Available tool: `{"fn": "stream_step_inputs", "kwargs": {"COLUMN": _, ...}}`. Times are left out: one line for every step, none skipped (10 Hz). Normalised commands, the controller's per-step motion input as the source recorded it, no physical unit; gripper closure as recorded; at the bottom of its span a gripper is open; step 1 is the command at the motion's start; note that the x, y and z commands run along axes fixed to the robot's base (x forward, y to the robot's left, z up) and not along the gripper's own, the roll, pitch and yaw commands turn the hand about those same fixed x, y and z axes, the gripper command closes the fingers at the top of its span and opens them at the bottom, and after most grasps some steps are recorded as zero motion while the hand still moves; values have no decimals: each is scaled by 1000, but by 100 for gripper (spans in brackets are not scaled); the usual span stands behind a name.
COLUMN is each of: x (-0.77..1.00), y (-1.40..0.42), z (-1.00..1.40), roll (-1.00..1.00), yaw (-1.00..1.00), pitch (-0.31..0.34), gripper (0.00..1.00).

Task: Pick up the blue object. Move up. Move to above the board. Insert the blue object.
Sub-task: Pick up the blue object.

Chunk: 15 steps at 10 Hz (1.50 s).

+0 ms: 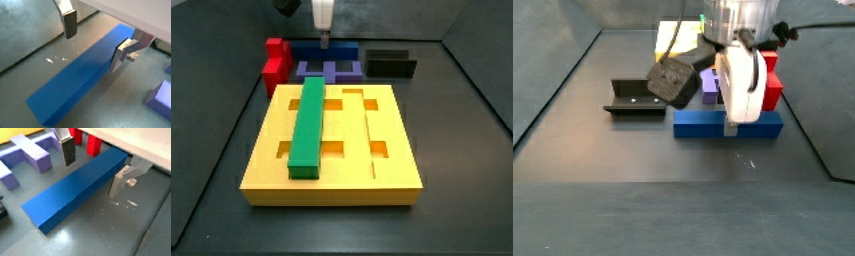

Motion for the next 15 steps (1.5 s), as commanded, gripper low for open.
{"fn": "stream_step_inputs", "kwargs": {"x": 0, "y": -57, "z": -331, "roll": -109, "yaw": 180, "pitch": -190, "gripper": 0}}
{"fn": "stream_step_inputs", "kwargs": {"x": 0, "y": 0, "z": -314, "roll": -121, "yaw": 103, "pitch": -157, "gripper": 0}}
{"fn": "stream_step_inputs", "kwargs": {"x": 0, "y": 0, "z": -240, "roll": -131, "yaw": 46, "pitch": -156, "gripper": 0}}
{"fn": "stream_step_inputs", "kwargs": {"x": -51, "y": 40, "z": -149, "roll": -156, "yaw": 6, "pitch": -160, "gripper": 0}}
{"fn": "stream_step_inputs", "kwargs": {"x": -20, "y": 0, "z": 0, "roll": -114, "yaw": 0, "pitch": -103, "gripper": 0}}
{"fn": "stream_step_inputs", "kwargs": {"x": -149, "y": -14, "z": 0, "roll": -50, "yaw": 0, "pitch": -89, "gripper": 0}}
{"fn": "stream_step_inputs", "kwargs": {"x": -126, "y": 0, "z": 74, "roll": -86, "yaw": -51, "pitch": -74, "gripper": 0}}
{"fn": "stream_step_inputs", "kwargs": {"x": -129, "y": 0, "z": 6, "roll": -126, "yaw": -34, "pitch": -137, "gripper": 0}}
{"fn": "stream_step_inputs", "kwargs": {"x": -134, "y": 0, "z": 80, "roll": -126, "yaw": -29, "pitch": -131, "gripper": 0}}
{"fn": "stream_step_inputs", "kwargs": {"x": 0, "y": 0, "z": 14, "roll": -71, "yaw": 0, "pitch": -23, "gripper": 0}}
{"fn": "stream_step_inputs", "kwargs": {"x": 49, "y": 0, "z": 0, "roll": 0, "yaw": -3, "pitch": 26, "gripper": 0}}
{"fn": "stream_step_inputs", "kwargs": {"x": 0, "y": 0, "z": 0, "roll": 16, "yaw": 0, "pitch": 0, "gripper": 0}}
{"fn": "stream_step_inputs", "kwargs": {"x": 0, "y": 0, "z": 0, "roll": 4, "yaw": 0, "pitch": 0, "gripper": 0}}
{"fn": "stream_step_inputs", "kwargs": {"x": 0, "y": 0, "z": 0, "roll": 0, "yaw": 0, "pitch": 0, "gripper": 0}}
{"fn": "stream_step_inputs", "kwargs": {"x": 0, "y": 0, "z": 0, "roll": 0, "yaw": 0, "pitch": 0, "gripper": 100}}
